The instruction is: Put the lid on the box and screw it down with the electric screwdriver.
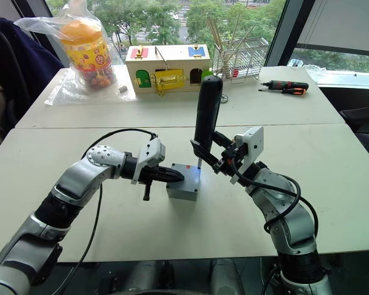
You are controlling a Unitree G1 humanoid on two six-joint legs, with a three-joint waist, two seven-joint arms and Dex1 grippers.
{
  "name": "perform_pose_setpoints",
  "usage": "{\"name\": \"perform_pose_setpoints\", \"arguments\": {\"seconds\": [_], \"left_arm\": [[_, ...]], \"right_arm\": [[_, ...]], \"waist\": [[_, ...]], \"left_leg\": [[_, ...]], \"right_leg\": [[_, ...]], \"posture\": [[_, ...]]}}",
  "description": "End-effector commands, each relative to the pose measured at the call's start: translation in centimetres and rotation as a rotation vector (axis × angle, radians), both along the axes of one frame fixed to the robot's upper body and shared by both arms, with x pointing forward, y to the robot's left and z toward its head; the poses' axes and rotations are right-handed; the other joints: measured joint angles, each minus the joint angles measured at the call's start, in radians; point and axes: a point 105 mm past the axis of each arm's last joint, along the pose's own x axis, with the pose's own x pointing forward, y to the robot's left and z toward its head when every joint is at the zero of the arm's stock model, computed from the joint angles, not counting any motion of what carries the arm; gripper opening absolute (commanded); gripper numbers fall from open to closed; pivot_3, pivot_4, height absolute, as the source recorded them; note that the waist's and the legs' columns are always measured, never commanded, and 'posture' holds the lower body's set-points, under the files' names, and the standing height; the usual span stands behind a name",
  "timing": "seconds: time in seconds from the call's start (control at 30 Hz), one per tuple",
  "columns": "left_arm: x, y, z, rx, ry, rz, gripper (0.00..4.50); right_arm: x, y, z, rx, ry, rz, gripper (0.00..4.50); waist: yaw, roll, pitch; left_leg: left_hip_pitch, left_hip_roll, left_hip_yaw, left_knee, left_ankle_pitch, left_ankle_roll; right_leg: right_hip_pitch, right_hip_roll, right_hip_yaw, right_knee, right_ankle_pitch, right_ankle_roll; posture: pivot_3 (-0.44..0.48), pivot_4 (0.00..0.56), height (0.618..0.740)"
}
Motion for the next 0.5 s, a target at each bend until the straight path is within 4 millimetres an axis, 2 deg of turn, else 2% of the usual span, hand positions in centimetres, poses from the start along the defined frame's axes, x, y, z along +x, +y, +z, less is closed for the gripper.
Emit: {"name": "perform_pose_setpoints", "arguments": {"seconds": [0.03, 0.17, 0.3, 0.4, 0.5], "left_arm": [[-0.3, 0.1, -1.1, 0.027, 0.029, 0.01, 0.0], [-0.2, 0.3, -1.3, 0.026, 0.035, 0.022, 0.0], [0.0, 0.5, -1.7, 0.016, 0.044, 0.043, 0.0], [1.1, -0.2, 0.6, -0.133, 0.023, 0.097, 0.0], [1.7, -0.5, 2.7, -0.262, 0.04, 0.129, 0.0]], "right_arm": [[0.5, -0.4, -2.7, -0.057, 0.138, -0.016, 1.82], [0.5, -0.7, 0.0, -0.029, 0.08, -0.018, 1.82], [0.6, -1.9, 6.4, 0.137, 0.003, -0.013, 1.82], [0.9, -4.9, 11.7, 0.301, -0.009, -0.043, 1.82], [1.9, -7.8, 13.1, 0.31, 0.059, -0.147, 1.82]], "waist": [[0.0, 0.0, 0.0], [0.002, 0.0, 0.0], [0.002, 0.002, 0.002], [0.005, 0.008, 0.007], [0.017, 0.008, 0.01]], "left_leg": [[0.0, 0.0, 0.0, 0.0, 0.0, 0.0], [0.0, 0.0, 0.0, 0.0, 0.0, 0.001], [-0.001, -0.001, 0.0, 0.0, 0.0, 0.001], [-0.006, -0.002, 0.0, 0.0, 0.0, 0.001], [-0.018, -0.003, -0.001, 0.007, 0.0, 0.001]], "right_leg": [[0.0, 0.0, 0.0, 0.0, 0.0, 0.0], [0.0, -0.001, 0.0, 0.0, 0.0, 0.0], [-0.001, -0.003, 0.0, -0.001, 0.0, 0.0], [-0.005, -0.005, 0.0, 0.0, 0.0, 0.0], [-0.017, -0.008, -0.003, 0.004, 0.0, 0.0]], "posture": [[0.0, 0.15, 0.711], [0.0, 0.15, 0.711], [0.0, 0.15, 0.711], [0.0, 0.15, 0.711], [0.0, 0.15, 0.711]]}}
